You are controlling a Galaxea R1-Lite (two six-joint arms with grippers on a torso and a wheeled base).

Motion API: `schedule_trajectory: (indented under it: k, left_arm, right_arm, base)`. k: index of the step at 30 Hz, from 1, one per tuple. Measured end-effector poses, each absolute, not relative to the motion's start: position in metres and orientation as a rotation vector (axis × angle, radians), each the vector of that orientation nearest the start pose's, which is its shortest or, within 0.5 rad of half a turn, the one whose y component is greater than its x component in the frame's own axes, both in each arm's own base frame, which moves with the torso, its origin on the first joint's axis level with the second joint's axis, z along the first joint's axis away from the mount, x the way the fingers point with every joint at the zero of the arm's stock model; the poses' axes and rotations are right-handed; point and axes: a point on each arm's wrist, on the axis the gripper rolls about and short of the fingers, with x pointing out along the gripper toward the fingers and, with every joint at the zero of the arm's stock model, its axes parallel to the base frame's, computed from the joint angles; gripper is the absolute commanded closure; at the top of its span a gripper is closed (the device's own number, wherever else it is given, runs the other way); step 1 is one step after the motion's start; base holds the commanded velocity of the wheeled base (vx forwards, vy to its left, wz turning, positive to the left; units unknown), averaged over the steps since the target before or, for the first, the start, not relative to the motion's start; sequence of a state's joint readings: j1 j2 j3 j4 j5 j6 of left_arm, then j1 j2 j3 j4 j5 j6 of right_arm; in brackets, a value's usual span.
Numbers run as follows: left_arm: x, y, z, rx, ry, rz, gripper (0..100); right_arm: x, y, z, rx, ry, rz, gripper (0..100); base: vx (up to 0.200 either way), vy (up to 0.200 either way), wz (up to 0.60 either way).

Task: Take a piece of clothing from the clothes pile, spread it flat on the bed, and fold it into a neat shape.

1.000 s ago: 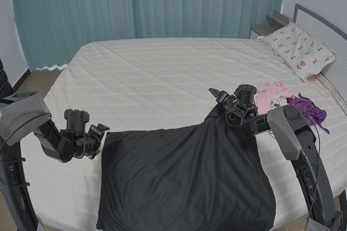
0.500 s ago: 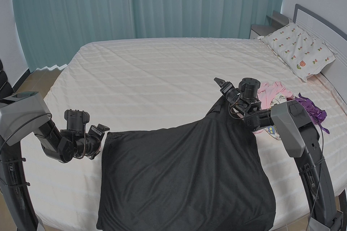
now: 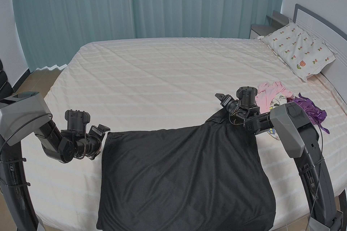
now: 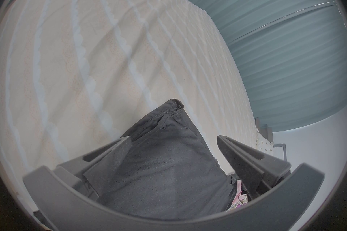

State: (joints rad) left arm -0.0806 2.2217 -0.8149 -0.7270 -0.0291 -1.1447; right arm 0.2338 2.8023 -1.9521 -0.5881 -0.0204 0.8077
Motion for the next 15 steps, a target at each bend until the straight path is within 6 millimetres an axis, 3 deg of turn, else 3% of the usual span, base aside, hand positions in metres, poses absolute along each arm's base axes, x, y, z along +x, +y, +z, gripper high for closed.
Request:
schedule_trajectory:
  k: [7,15]
  left_arm:
    - [0.3631,-0.0302,0.0131,-1.078,0.665,0.296,0]
    - [0.3631,-0.0302,0.0127,-1.078,0.666,0.296,0]
  right_arm:
    - [0.5369,0.1192,-0.0143,0.751,0.401,0.048,0]
    - [0.5345,0.1241,-0.0129,0.812,0.431,0.052,0]
  base:
    - [0.0,0.0,0.0]
    - [0.0,0.0,0.0]
